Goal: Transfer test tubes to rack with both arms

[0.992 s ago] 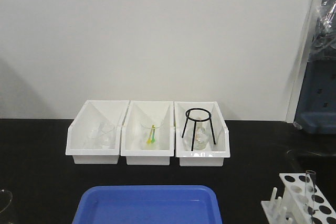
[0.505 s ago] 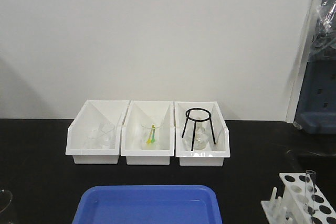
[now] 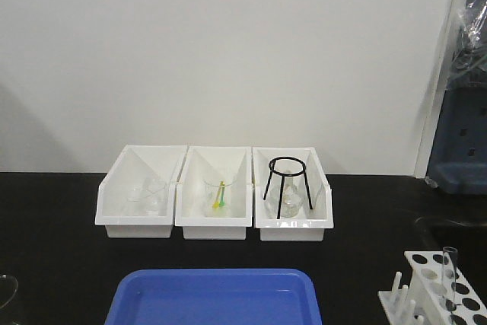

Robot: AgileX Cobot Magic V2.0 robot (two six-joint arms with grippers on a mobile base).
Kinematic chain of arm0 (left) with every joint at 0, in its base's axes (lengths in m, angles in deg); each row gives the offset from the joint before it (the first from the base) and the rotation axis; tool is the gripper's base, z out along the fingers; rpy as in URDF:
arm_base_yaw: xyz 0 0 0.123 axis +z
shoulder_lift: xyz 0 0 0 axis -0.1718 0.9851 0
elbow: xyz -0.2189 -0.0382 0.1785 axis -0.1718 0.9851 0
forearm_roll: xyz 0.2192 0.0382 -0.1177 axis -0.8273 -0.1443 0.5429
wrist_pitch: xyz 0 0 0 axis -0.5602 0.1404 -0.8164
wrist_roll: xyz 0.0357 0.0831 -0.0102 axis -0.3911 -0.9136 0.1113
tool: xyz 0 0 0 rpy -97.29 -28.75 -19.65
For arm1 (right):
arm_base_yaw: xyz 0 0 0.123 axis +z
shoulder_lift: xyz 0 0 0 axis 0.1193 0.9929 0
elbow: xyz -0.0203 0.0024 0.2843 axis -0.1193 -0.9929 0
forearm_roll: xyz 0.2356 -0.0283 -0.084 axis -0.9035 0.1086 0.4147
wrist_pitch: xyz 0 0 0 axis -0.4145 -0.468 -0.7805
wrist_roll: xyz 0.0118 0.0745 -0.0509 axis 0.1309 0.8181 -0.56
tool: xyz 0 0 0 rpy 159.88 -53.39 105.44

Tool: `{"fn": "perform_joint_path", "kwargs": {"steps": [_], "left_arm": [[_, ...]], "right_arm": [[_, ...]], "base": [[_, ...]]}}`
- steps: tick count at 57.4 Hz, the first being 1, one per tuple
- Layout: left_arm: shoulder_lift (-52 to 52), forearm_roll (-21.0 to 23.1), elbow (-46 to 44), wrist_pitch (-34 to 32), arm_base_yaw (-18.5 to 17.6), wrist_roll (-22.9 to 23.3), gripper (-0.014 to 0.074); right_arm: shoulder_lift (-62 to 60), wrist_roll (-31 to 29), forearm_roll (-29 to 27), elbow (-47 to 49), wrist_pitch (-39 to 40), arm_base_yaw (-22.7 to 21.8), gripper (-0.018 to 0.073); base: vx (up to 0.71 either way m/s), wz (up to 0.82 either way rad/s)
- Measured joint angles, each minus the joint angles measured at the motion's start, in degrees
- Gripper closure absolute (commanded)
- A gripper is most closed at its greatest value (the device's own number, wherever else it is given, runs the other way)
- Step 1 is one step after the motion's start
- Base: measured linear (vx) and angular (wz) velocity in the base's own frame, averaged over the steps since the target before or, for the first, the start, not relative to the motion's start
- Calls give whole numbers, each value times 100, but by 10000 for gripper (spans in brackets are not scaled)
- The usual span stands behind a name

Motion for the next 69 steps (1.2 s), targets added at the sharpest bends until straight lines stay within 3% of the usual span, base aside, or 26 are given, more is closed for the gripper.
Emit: {"fn": "perform_joint_path", "kwargs": {"steps": [11, 26, 39, 69], "left_arm": [[0, 0, 0, 0, 0, 0, 602], [0, -7, 0, 0, 0, 0, 602], [0, -13, 0, 4, 0, 0, 602], [0, -13, 0, 4, 0, 0, 602]], "right_arm": [[-1003, 139, -175, -1044, 9, 0, 314], [-1907, 1088, -175, -2240, -92, 0, 575], [-2025, 1324, -175, -2263, -509, 0, 572], [-2025, 1324, -175, -2263, -525, 0, 571]], "base": [[0, 0], [0, 0], [0, 0], [0, 0]]}}
